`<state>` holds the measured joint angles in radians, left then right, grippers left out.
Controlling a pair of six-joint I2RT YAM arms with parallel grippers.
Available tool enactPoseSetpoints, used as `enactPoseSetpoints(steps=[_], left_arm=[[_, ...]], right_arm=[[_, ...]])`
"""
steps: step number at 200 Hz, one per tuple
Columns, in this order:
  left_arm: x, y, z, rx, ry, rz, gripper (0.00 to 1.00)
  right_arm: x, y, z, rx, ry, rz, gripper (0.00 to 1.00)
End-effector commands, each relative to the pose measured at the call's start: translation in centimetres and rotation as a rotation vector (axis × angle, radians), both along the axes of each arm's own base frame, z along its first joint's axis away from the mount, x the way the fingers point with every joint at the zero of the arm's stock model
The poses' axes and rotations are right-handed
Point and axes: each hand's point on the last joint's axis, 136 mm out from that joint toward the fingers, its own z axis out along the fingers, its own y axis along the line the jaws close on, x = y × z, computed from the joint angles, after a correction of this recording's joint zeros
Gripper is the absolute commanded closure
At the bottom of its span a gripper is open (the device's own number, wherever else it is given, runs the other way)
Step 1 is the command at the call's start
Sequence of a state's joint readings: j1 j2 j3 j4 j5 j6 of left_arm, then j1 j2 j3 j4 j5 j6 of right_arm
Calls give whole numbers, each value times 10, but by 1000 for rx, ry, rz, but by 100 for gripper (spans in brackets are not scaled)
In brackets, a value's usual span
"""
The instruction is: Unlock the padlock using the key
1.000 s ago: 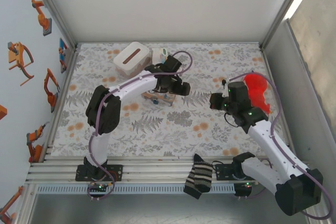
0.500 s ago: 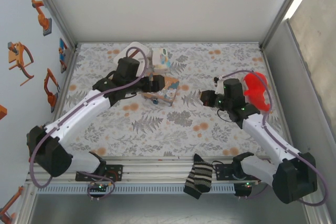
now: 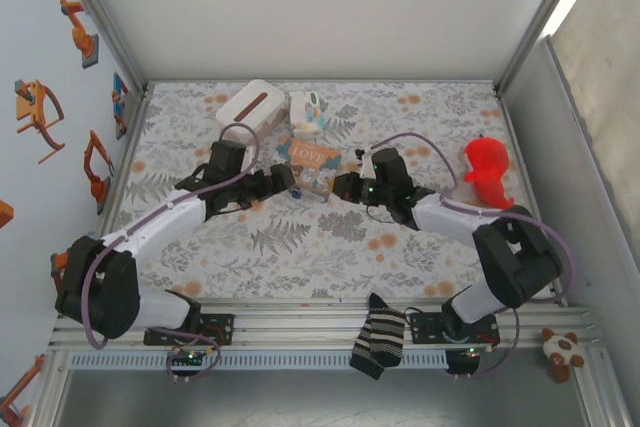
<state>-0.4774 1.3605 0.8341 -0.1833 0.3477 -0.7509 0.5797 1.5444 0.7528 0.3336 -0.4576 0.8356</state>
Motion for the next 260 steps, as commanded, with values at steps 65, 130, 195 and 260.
enactPoseSetpoints(steps=[65,130,195,260], left_arm=[[52,-32,-15,-117,-1,-26,0],[79,-36,-32,-115,9,-41,0],[96,-45,-36,-107,2,-60,1],[64,-19,-9,-69,-152,-58,2]], right_arm=[[49,39,5,82,-26,-8,100],[66,26,-20,23,10,-45,100],[82,6,-36,-13,42,-75,100],[83,12,-18,19,11,-43,100]])
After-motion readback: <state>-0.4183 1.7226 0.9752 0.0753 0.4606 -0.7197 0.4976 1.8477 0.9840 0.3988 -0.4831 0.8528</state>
